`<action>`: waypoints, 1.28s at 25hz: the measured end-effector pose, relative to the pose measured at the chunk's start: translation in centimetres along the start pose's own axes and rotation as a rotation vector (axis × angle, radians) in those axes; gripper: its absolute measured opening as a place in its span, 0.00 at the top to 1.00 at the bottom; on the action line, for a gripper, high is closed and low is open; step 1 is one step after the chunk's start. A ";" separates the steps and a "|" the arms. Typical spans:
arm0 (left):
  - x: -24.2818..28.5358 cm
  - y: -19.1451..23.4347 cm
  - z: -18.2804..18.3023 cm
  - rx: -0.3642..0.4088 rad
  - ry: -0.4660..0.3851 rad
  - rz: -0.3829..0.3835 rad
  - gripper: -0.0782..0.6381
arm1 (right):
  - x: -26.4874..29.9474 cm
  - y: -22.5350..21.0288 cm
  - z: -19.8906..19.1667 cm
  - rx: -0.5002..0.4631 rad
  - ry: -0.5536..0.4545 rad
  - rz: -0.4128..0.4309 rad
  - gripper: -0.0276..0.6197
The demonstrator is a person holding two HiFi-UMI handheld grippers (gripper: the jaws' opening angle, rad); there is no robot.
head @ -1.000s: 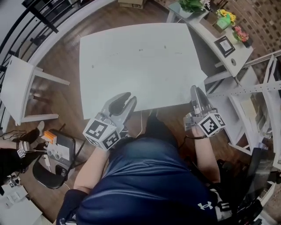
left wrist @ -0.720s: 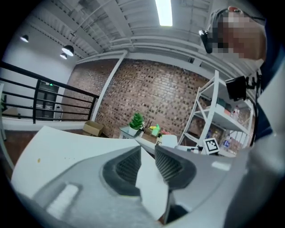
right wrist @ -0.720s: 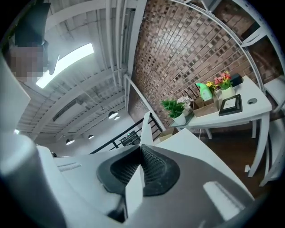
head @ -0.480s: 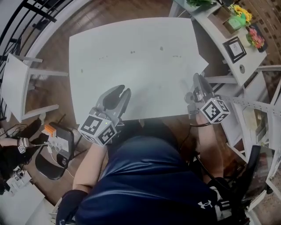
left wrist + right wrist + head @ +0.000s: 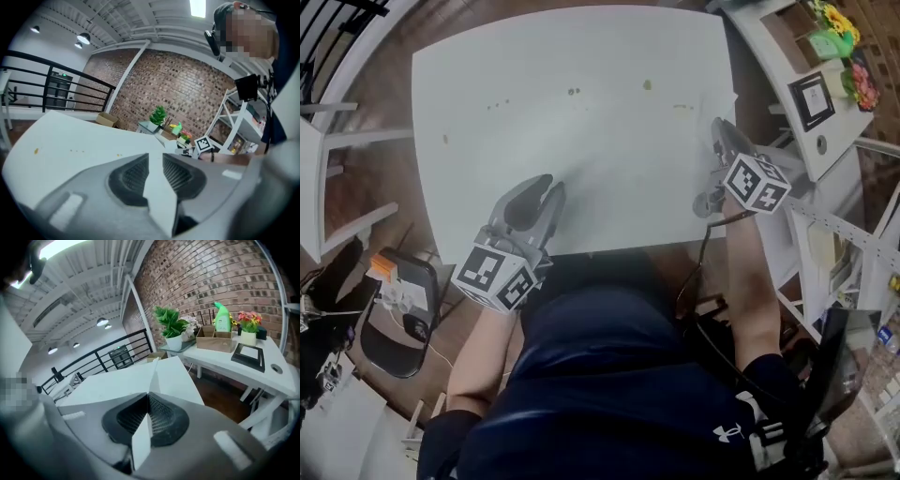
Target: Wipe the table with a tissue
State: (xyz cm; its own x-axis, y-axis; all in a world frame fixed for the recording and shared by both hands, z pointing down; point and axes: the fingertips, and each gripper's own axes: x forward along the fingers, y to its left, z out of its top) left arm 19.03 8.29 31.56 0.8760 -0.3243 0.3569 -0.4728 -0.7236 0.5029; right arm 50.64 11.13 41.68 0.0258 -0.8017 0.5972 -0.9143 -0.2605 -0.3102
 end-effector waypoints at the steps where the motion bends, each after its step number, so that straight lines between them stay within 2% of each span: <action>1: 0.0 0.4 -0.2 -0.010 0.006 0.005 0.76 | 0.9 -0.2 -0.2 -0.017 0.022 -0.007 0.94; 7: 0.0 2.0 -0.9 -0.062 0.041 0.033 0.77 | 4.4 -1.9 -1.9 -0.013 0.125 -0.028 0.94; 16: 1.0 2.9 -1.2 -0.098 0.051 0.019 0.78 | 6.4 -4.8 -4.3 -0.064 0.226 -0.142 0.94; 20: 1.3 3.3 -1.2 -0.111 0.055 0.012 0.78 | 7.0 -4.9 -5.0 -0.054 0.238 -0.157 0.94; 27: 1.4 3.8 -0.9 -0.131 0.053 -0.010 0.78 | 7.7 -2.9 -4.9 0.072 0.209 -0.068 0.94; 32: 1.2 4.1 -0.9 -0.154 0.049 -0.024 0.78 | 8.6 -0.3 -5.1 0.107 0.234 0.005 0.94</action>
State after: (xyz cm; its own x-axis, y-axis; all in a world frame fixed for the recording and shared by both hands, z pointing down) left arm 18.06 5.43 34.77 0.8835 -0.2751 0.3792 -0.4638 -0.6274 0.6255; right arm 49.08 7.12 50.70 -0.0839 -0.6600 0.7466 -0.8660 -0.3223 -0.3822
